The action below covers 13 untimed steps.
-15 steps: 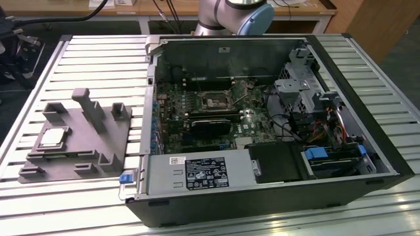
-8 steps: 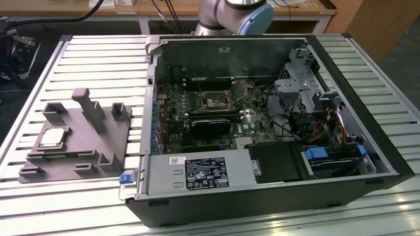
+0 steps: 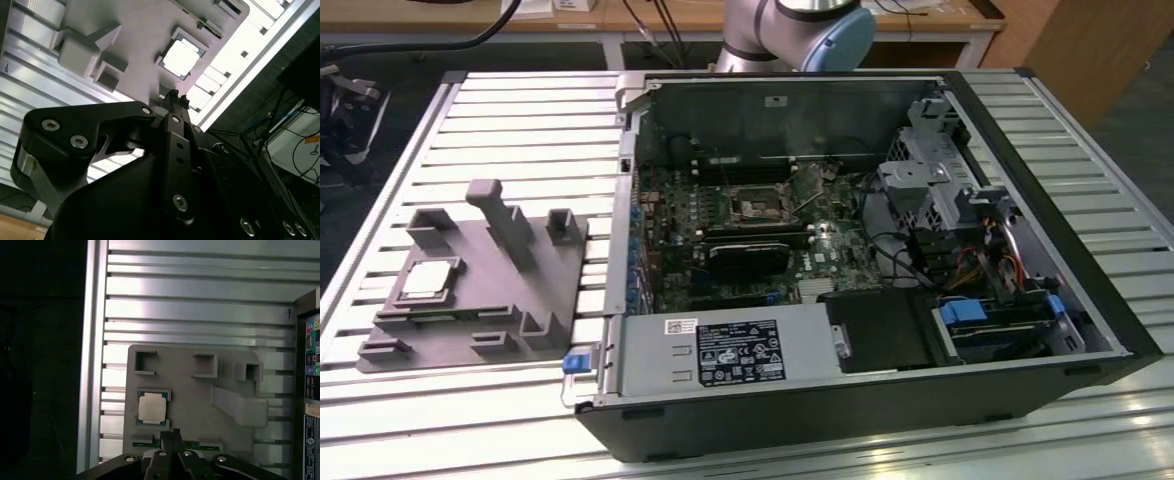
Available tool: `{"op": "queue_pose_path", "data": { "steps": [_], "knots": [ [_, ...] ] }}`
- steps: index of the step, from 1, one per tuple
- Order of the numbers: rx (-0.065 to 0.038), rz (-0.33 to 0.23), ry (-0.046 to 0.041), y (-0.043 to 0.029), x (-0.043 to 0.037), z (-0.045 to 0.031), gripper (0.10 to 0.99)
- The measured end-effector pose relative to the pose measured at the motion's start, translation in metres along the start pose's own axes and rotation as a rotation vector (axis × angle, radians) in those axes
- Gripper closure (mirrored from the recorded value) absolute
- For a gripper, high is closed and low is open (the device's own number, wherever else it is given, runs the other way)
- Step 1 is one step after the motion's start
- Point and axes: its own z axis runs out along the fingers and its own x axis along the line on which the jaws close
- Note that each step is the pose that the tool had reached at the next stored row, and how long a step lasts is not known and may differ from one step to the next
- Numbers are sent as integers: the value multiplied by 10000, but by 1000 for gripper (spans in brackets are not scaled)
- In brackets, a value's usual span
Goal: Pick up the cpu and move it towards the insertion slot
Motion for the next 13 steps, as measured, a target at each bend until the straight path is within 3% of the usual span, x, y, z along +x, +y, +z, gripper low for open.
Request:
{"op": "queue_pose_path", "data": {
  "steps": [13],
  "knots": [
    [22, 2, 25, -4, 29, 122, 980]
  ]
}}
